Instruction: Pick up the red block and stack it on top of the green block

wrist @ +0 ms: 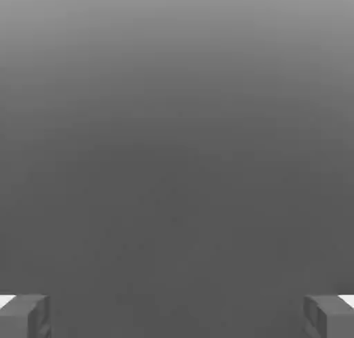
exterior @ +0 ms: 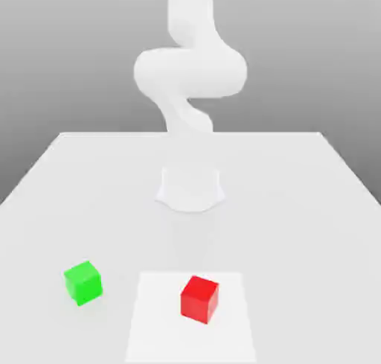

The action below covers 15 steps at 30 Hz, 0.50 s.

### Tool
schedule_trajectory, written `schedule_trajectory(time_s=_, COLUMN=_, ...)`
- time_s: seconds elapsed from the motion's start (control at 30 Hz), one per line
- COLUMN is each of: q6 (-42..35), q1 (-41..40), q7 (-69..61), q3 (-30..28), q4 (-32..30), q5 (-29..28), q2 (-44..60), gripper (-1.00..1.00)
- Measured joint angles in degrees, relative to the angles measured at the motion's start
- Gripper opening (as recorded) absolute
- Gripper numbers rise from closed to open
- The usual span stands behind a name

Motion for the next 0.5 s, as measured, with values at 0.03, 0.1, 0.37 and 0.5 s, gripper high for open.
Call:
schedule_trajectory(time_s=0.03, q6=1.32, q1=0.06, q7=0.80, q3=-0.04, q4=-1.21, q5=0.71, q2=2.40, gripper=0.00)
schedule_trajectory(time_s=0.1, q6=3.76, q1=0.14, q7=2.34, q3=0.06, q4=-3.46, q5=1.95, q2=6.81, gripper=0.00)
schedule_trajectory(time_s=0.37, q6=13.09, q1=0.08, q7=9.77, q3=1.77, q4=-12.11, q5=4.57, q2=23.61, gripper=0.00)
schedule_trajectory(time_s=0.5, q6=17.84, q1=-0.37, q7=14.98, q3=3.00, q4=-16.45, q5=3.76, q2=31.89, gripper=0.00)
